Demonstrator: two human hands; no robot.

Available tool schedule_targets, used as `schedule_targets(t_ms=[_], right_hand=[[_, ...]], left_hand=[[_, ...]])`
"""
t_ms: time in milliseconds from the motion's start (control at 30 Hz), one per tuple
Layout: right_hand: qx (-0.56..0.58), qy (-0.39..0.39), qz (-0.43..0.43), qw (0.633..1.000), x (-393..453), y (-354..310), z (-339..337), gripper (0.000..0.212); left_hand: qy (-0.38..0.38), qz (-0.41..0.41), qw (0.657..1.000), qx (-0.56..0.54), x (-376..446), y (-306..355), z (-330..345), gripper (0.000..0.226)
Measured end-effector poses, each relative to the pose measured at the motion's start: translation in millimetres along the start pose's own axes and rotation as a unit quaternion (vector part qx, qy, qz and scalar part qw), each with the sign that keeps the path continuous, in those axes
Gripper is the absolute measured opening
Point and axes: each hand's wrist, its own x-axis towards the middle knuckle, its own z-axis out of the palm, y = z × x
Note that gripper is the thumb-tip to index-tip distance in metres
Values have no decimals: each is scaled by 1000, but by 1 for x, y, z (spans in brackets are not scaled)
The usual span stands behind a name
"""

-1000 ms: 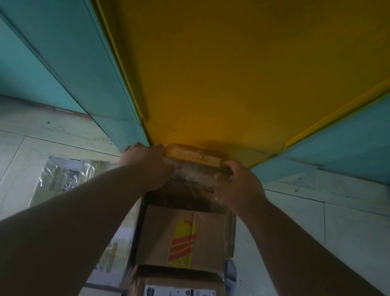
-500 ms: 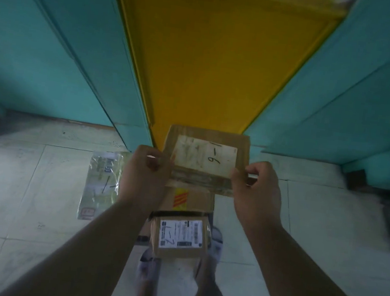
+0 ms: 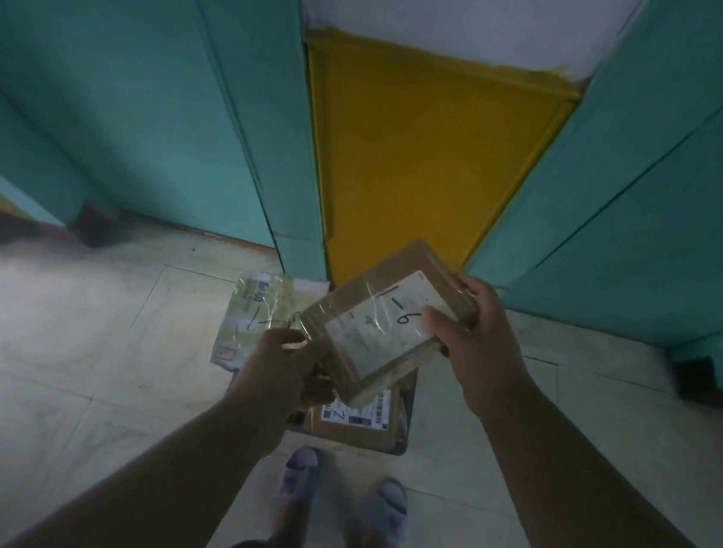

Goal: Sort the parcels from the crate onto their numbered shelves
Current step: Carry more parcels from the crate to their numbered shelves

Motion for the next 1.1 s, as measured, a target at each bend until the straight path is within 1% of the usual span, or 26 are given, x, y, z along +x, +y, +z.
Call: schedule_targets(t_ms=[33,67,133,200,233,300,333,367,400,433,467,500,600,700,733,833,900,967,1033,1100], right_hand=[[-4,-22,-9,1000,0,-3,-2,55],[4,-45,-15,999,-1,-7,-4,50],[34,-85,-15,996,-4,-16,-12,45],[50,-106,-11,993,-10,-27,-20,47],[58,-104,-14,993,-15,-32,-23,49],[82,-62,-24,994,-28,-41,-29,63],[103,-38,-21,994,-36,-42,-31,72],[124,-24,-13,992,-47,-42,-33,77],[140,-28,-8,990,-62,-42,-35,76],[145,-36,-5,989,-77,-37,-37,75],[143,-32,-2,989,-92,-31,-39,76],[147,-17,-2,989,-106,-26,-42,78],[195,82,-13,977,-145,-10,-67,81],[181,186,-20,966,-184,3,-101,82],[184,215,-24,959,-199,8,-113,81],[185,273,-25,944,-246,21,-152,80],[165,312,-28,935,-279,30,-181,78],[151,349,-27,925,-309,42,-215,78],[139,373,-23,917,-339,55,-254,81],[126,389,-24,912,-369,65,-299,80]], left_hand=[[1,-7,1000,-9,-6,-1,-5,39],[-5,-5,1000,-1,-13,0,-11,47],[-49,16,997,52,-25,3,-21,54],[-117,36,985,123,-40,8,-23,56],[-142,49,979,138,-46,7,-21,57],[-157,66,978,118,-53,6,-9,60],[-155,78,981,89,-58,7,1,54],[-156,97,981,59,-63,9,13,42],[-158,115,980,44,-66,10,25,32],[-161,130,977,43,-66,10,37,28],[-169,142,974,57,-65,10,47,30],[-186,154,967,78,-62,8,56,34],[-249,179,938,163,-65,8,86,40],[-290,183,909,238,-86,11,125,35],[-299,182,900,258,-94,12,140,39],[-321,222,883,260,-116,10,193,58],[-349,260,860,267,-136,5,234,65],[-379,300,828,283,-157,-4,280,68],[-408,324,806,281,-183,-18,332,69],[-432,337,790,274,-213,-35,385,56]])
